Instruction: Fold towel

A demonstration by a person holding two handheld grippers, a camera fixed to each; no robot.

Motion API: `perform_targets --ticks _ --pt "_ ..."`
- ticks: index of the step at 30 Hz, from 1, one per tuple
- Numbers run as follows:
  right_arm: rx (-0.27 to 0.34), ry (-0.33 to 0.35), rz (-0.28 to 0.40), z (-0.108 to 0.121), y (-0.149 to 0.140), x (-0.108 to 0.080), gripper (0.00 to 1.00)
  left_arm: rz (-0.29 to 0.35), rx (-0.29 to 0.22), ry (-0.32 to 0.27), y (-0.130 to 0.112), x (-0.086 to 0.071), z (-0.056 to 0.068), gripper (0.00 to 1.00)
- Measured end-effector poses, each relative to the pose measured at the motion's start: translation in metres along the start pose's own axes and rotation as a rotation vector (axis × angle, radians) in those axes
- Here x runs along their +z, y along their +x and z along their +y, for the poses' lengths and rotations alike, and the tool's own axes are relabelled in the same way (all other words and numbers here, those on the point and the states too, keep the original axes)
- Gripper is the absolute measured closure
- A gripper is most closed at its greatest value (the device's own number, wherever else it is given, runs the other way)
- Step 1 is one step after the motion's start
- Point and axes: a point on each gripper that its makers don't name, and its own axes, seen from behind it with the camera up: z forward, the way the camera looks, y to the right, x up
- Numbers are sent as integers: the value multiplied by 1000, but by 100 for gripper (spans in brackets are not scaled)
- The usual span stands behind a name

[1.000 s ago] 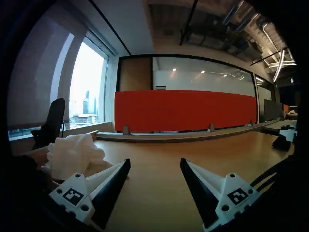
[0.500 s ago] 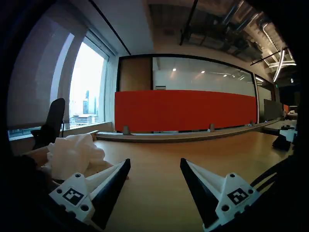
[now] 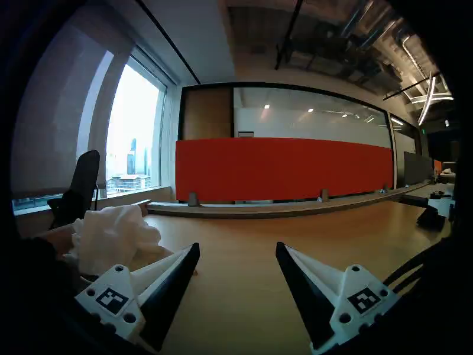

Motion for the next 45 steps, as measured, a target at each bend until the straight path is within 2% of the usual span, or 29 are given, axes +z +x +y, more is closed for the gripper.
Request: perform_targets --ticks 45 --pt "0 0 0 0 1 0 0 -4 -5 0 6 -2 -3 5"
